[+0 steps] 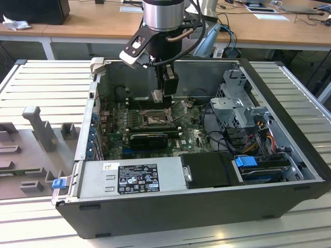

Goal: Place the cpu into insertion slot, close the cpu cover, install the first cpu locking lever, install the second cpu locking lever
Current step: 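Place the cpu into insertion slot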

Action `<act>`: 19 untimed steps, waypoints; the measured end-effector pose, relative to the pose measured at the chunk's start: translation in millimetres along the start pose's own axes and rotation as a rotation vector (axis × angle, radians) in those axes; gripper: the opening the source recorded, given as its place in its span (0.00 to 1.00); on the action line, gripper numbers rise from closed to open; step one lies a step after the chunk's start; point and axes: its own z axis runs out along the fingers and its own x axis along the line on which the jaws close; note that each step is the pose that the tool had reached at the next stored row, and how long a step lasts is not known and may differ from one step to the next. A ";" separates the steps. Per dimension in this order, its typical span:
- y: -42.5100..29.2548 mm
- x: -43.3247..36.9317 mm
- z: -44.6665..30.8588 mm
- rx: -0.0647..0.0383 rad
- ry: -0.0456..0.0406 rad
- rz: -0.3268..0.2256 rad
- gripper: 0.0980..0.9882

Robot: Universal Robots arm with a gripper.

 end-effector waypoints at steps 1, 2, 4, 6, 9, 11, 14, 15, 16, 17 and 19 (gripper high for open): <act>0.0 0.0 0.4 0.000 -0.0001 0.001 0.48; -0.1 0.0 0.8 0.000 -0.0002 0.002 0.48; -0.1 0.0 1.3 0.000 -0.0003 0.004 0.48; -0.2 0.0 1.9 0.000 -0.0005 0.005 0.48; -0.3 -0.1 3.5 0.000 -0.0007 0.009 0.48; -0.4 -0.1 4.7 0.000 -0.0009 0.011 0.48; -0.5 -0.1 6.2 0.000 -0.0012 0.014 0.48; -0.6 0.0 6.8 0.000 -0.0014 0.016 0.48; -0.6 0.1 7.1 0.000 -0.0015 0.017 0.48; -0.6 0.2 7.6 0.000 -0.0016 0.019 0.48; -0.6 0.6 8.6 0.000 -0.0018 0.024 0.48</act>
